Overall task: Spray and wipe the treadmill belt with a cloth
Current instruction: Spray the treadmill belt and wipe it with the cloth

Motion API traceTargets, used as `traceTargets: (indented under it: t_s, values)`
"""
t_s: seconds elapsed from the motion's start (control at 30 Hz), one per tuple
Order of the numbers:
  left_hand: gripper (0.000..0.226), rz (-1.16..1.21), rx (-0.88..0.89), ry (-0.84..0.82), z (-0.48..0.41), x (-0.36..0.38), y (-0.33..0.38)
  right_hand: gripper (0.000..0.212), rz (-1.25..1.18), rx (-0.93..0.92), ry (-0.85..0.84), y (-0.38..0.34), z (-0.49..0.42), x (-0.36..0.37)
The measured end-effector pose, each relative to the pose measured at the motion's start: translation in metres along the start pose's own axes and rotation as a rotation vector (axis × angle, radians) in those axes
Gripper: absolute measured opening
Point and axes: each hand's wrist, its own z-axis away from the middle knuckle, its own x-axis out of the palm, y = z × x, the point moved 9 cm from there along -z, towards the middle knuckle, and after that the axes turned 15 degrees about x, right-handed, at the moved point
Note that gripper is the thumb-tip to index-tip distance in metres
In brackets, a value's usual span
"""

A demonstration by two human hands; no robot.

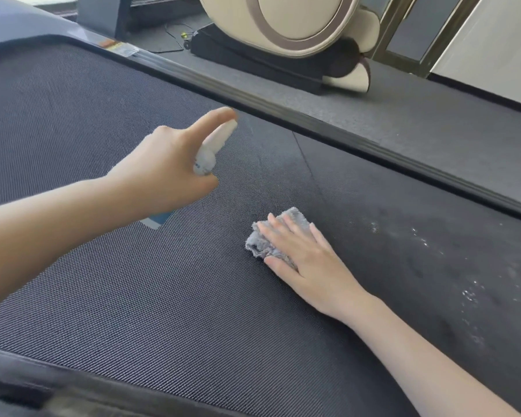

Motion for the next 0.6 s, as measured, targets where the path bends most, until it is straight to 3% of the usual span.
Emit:
traceTargets:
  t_s: [0.1, 0.27, 0.33, 0.5, 0.6]
  values:
    - [0.077, -0.002, -0.013, -0.004, 0.002, 0.000, -0.005, 0.051, 0.031, 0.108, 0.059, 0.025, -0.017, -0.007]
    - [0.075, 0.027, -0.025, 0.015, 0.003, -0.005, -0.010, 0.058, 0.052, 0.646, 0.110, 0.172, -0.045, -0.035]
    - [0.075, 0.033, -0.020, 0.016, 0.002, -0.006, -0.009, 0.051, -0.029, 0.728, 0.106, 0.185, -0.053, -0.034]
    - [0.076, 0.044, -0.028, 0.014, 0.003, -0.008, -0.005, 0.045, -0.100, 0.577, 0.065, 0.128, -0.067, -0.039]
    - [0.077, 0.067, -0.027, 0.009, 0.003, -0.009, -0.003, 0.043, 0.004, 0.253, 0.017, 0.042, -0.062, -0.023]
